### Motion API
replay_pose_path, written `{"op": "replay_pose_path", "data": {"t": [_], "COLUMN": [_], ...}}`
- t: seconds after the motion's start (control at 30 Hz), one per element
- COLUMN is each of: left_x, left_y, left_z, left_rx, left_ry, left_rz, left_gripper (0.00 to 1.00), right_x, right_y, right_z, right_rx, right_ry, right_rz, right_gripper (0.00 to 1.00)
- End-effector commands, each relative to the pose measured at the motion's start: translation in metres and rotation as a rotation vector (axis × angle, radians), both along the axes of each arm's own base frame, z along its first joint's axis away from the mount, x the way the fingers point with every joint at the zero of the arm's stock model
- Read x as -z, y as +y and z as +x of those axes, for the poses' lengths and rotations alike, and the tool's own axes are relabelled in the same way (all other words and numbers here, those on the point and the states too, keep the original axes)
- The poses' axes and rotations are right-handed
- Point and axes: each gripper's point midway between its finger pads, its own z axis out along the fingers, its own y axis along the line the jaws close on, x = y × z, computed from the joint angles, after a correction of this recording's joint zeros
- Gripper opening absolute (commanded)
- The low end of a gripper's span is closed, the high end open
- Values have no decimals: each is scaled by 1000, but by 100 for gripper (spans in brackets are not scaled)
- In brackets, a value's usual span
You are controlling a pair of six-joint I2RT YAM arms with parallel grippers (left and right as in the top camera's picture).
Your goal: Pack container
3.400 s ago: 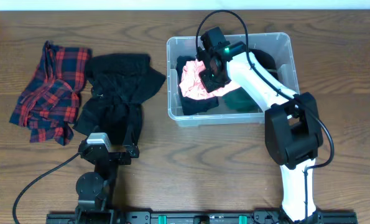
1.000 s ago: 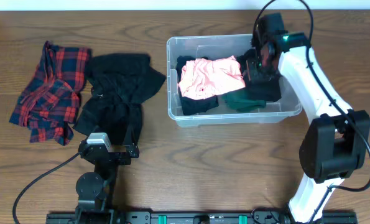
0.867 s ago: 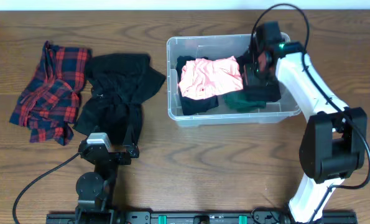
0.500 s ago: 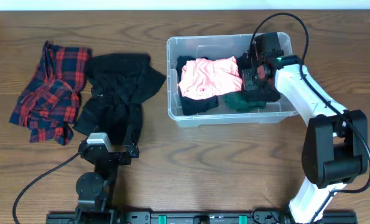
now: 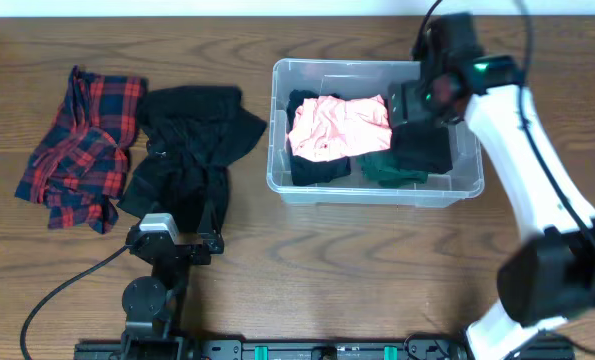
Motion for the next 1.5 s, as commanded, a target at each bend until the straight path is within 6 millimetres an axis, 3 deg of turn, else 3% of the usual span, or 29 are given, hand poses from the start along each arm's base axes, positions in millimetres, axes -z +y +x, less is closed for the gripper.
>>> {"op": "replay_pose_path", "data": {"t": [0.0,0.17,0.43,0.6,0.77,0.97,1.17,1.47], "left_x": [18,18,12,12,11,-8,-46,-114], "left_y": [4,4,4,3,-20,-23,-12,0], "left_z": [-1,-1,0,0,-2,-5,-1,27], "left_rx": [-18,-18,-19,-18,113,130,63,-16], "left_ry": [54,54,33,33,33,30,119,377], "left_rz": [12,12,10,8,-41,-71,-58,8], "left_gripper": [98,98,98,98,98,98,98,98], "right_x": [-43,-49,-24,-10,-7,-7,-7,-7], "right_y": [-17,-68,-169,-204,-210,-210,-210,-210], "right_z": [3,6,3,-13,-20,-20,-20,-20], "right_rx": [37,167,449,533,552,552,552,552], "right_ry": [-107,-124,-61,3,25,25,25,25], "right_rz": [8,-10,6,7,7,7,7,7], "right_gripper": [99,99,99,99,99,99,99,99]}}
